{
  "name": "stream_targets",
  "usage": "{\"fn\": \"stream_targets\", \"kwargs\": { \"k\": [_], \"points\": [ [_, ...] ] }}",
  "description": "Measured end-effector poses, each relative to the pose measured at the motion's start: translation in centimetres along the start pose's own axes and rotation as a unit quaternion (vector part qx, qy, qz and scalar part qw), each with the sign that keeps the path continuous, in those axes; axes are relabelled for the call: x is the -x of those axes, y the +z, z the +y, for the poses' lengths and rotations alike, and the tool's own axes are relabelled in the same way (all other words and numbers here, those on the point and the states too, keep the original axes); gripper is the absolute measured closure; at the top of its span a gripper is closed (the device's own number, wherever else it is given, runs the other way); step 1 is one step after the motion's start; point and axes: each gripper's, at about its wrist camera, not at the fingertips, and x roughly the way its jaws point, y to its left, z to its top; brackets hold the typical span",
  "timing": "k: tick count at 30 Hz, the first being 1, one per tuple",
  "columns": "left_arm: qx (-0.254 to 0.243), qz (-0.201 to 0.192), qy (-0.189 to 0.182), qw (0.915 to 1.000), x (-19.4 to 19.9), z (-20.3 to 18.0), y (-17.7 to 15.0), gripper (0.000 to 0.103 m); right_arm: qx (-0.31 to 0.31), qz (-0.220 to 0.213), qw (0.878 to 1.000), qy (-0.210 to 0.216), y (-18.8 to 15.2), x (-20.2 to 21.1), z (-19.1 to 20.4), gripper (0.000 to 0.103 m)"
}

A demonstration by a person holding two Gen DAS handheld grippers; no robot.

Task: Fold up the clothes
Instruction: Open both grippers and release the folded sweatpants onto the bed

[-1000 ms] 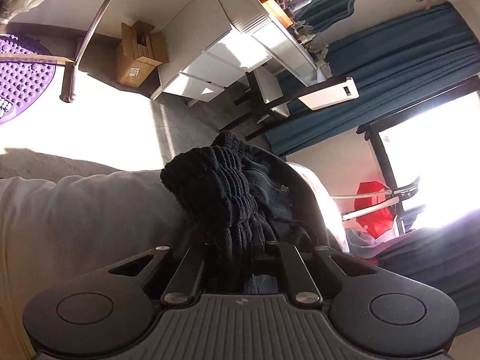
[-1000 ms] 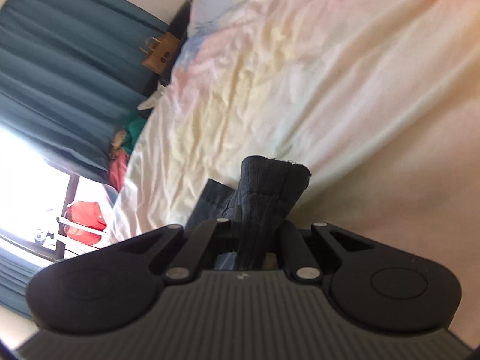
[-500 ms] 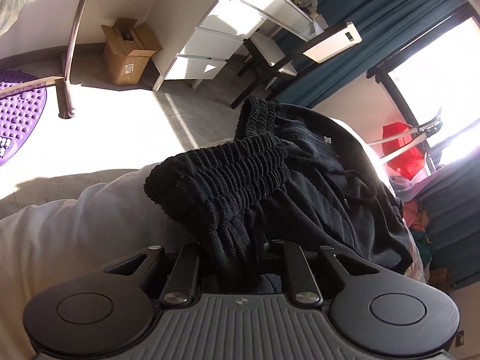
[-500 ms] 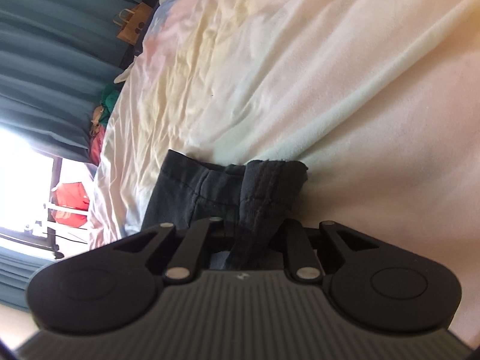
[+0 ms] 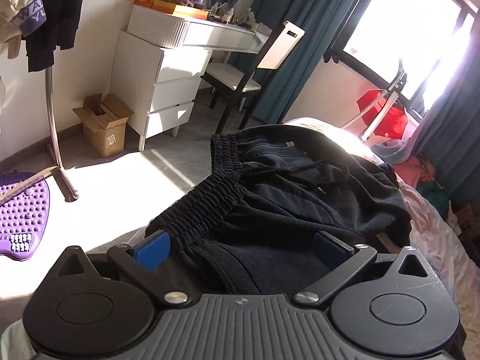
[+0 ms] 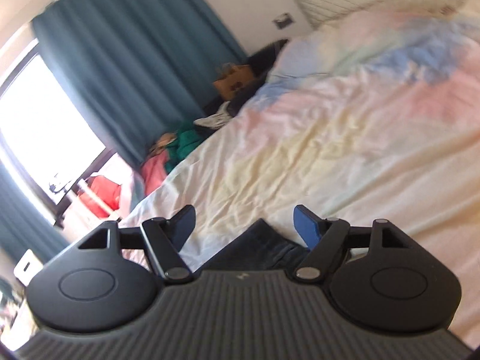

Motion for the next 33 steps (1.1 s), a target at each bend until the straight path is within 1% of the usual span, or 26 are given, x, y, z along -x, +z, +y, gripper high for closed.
{"fn": "stream_targets", "kwargs": {
  "k": [2,3,6,8,11,13,16,17,20,21,22,23,25,26,29,31,33],
  "points": [
    [-0.027,-0.016,-0.003,0.9995,0.4,-1.3,0.0,0.0,0.046,0.008,0.998,0.033,-0.7,1.6,2.1,0.028],
    [-0.05,-0.026,-0.006,0.9984,0.5,-2.4,-0.2,0.0,0.072,0.011,0.996,0.048,-1.1,2.5,3.5,0.028],
    [-0.101,-0.053,-0.023,0.9933,0.8,-6.0,-1.2,0.0,0.13,0.012,0.988,0.085,-2.5,4.6,6.7,0.028],
    [-0.125,-0.071,-0.047,0.9885,1.0,-9.0,-2.4,0.0,0.162,0.014,0.981,0.107,-3.4,5.7,8.7,0.028],
    [-0.157,-0.09,-0.089,0.9794,1.1,-13.6,-4.7,0.0,0.187,0.012,0.973,0.133,-5.0,7.3,11.0,0.028],
    [-0.178,-0.103,-0.117,0.9716,1.1,-16.6,-6.3,0.0,0.199,0.009,0.968,0.149,-6.2,8.2,12.3,0.028],
    [-0.208,-0.122,-0.159,0.9573,1.2,-21.2,-8.7,0.0,0.207,0.016,0.962,0.177,-8.2,9.1,13.6,0.028],
    [-0.224,-0.124,-0.175,0.9507,1.4,-22.8,-9.8,0.0,0.218,0.02,0.958,0.183,-8.9,9.3,14.2,0.028],
    [-0.269,-0.135,-0.203,0.9317,1.8,-26.3,-12.8,0.0,0.261,0.031,0.944,0.198,-10.9,9.8,15.3,0.028],
    [-0.285,-0.138,-0.213,0.9245,1.9,-27.2,-13.8,0.0,0.266,0.033,0.941,0.204,-11.2,10.0,15.4,0.028],
    [-0.296,-0.139,-0.222,0.9185,1.9,-28.0,-15.0,0.0,0.271,0.035,0.939,0.211,-11.5,10.2,15.6,0.028],
    [-0.303,-0.139,-0.227,0.9151,1.8,-28.4,-15.7,0.0,0.273,0.036,0.937,0.215,-11.7,10.4,15.7,0.028],
    [-0.309,-0.139,-0.228,0.9128,1.1,-29.1,-17.2,0.0,0.274,0.036,0.934,0.225,-12.1,10.7,15.8,0.028],
    [-0.309,-0.14,-0.221,0.9143,0.7,-29.2,-17.8,0.0,0.276,0.038,0.933,0.226,-12.2,10.7,15.8,0.028],
    [-0.297,-0.134,-0.21,0.9219,-0.3,-28.4,-19.4,0.0,0.285,0.046,0.931,0.221,-12.8,10.5,16.0,0.028],
    [-0.284,-0.128,-0.203,0.9284,-0.8,-27.8,-19.5,0.0,0.287,0.048,0.93,0.224,-12.9,10.6,16.1,0.028],
    [-0.27,-0.125,-0.206,0.9322,-1.1,-27.9,-18.9,0.0,0.287,0.05,0.928,0.231,-13.0,10.7,16.1,0.028]
  ]
}}
